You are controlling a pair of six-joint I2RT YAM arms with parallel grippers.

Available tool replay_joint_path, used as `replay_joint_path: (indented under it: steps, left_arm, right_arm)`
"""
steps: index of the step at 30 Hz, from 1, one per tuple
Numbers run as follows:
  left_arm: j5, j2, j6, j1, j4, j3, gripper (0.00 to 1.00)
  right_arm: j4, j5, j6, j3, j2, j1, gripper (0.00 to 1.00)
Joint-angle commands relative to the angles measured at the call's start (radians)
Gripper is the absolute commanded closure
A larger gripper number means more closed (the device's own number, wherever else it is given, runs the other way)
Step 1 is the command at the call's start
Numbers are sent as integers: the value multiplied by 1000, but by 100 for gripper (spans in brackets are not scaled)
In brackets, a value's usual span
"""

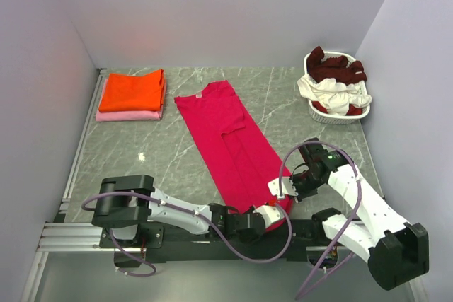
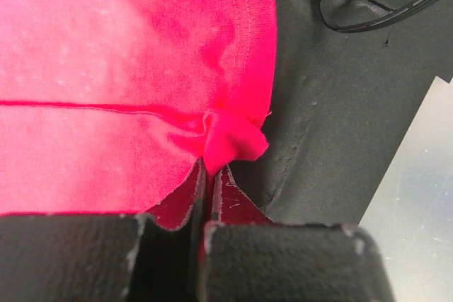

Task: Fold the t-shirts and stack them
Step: Fold the tshirt

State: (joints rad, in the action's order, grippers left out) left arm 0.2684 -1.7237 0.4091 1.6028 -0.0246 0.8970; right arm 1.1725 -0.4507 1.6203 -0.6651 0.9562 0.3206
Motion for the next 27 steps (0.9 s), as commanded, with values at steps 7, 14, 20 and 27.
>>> replay_joint_path:
  steps: [7, 14, 20, 27]
  left_arm:
    - [-150, 188, -9, -76, 17, -134, 99]
    - [-261, 372, -61, -389, 78, -210, 99]
    - [-327, 363, -101, -702, 66, -144, 99]
    - [-394, 184, -164, -914, 2, 43, 99]
  right_arm:
    - [-45, -121, -121, -108, 103, -9, 100]
    - [-261, -183, -409, -347, 358, -9, 100]
    - [-274, -206, -572, -724, 717, -8, 100]
    - [-195, -191, -657, -1128, 1080, -6, 100]
